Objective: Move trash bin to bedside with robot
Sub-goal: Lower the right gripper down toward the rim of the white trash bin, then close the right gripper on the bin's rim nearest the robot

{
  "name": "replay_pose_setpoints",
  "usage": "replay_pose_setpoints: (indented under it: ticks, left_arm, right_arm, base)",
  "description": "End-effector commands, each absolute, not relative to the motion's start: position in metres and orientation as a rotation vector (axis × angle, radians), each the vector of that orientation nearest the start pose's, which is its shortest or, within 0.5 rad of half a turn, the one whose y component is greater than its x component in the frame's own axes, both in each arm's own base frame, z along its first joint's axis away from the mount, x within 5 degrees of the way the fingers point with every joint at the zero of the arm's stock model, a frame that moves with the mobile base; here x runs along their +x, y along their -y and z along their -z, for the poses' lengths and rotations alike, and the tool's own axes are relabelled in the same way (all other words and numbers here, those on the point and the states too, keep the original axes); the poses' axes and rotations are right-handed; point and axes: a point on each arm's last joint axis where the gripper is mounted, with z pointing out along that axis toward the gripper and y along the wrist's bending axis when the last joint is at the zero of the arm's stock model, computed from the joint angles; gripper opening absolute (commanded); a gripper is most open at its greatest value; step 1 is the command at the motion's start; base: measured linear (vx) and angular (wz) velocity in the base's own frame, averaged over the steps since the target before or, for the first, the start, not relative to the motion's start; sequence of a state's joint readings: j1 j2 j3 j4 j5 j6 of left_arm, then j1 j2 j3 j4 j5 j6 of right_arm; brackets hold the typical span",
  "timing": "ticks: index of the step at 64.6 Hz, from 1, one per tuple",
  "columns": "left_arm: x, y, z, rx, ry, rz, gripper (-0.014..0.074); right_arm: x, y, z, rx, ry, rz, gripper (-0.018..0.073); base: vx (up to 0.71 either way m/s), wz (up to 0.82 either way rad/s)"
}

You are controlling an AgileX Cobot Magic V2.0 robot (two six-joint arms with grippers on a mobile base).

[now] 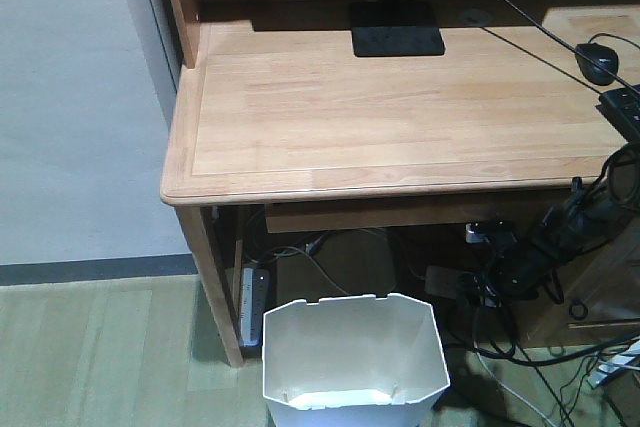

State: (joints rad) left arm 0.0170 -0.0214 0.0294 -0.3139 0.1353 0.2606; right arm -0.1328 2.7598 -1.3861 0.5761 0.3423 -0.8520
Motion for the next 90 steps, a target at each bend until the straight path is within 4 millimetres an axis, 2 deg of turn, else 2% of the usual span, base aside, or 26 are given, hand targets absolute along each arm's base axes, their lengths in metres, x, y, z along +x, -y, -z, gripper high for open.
replay_pose_setpoints:
  ticks: [1,12,24,29,46,56,63,90]
  left_arm:
    - [0.056,0.001,-0.193,-0.045,-1.559,0.056,-0.0006]
    - [0.056,0.001,-0.193,-0.045,-1.559,0.056,-0.0006]
    - [0.056,0.001,-0.193,-0.045,-1.559,0.056,-0.0006]
    - [0.056,0.001,-0.193,-0.045,-1.559,0.056,-0.0006]
    - [0.056,0.001,-0.193,-0.045,-1.559,0.056,-0.0006]
    - [0.056,0.001,-0.193,-0.045,-1.559,0.056,-0.0006]
    - [0.056,0.001,-0.193,-0.045,-1.559,0.056,-0.0006]
    - [0.056,0.001,-0.193,-0.045,-1.559,0.056,-0.0006]
  right_arm:
    - [0.384,0.033,0.12,-0.252,-3.037,-0.301,0.059]
    - [0.384,0.019,0.135,-0.304,-3.068,-0.372,0.059]
    - [0.384,-0.017,0.142,-0.46,-3.072,-0.388,0.059]
    - [0.383,-0.027,0.143,-0.517,-3.063,-0.364,0.0582]
    - [0.383,-0.025,0.144,-0.546,-3.066,-0.351,0.0537]
    - [0.375,-0.023,0.153,-0.67,-3.087,-0.325,0.0536]
    - [0.373,-0.023,0.161,-0.663,-3.103,-0.323,0.0536]
    - [0.39,-0.023,0.177,-0.818,-3.158,-0.384,0.0536]
  base:
    - [0.0,0.0]
    - [0.0,0.0]
    - [0.0,0.0]
    - [0.0,0.0]
    - [0.0,0.0]
    - [0.0,0.0]
    - [0.0,0.0]
    - [0.0,0.0]
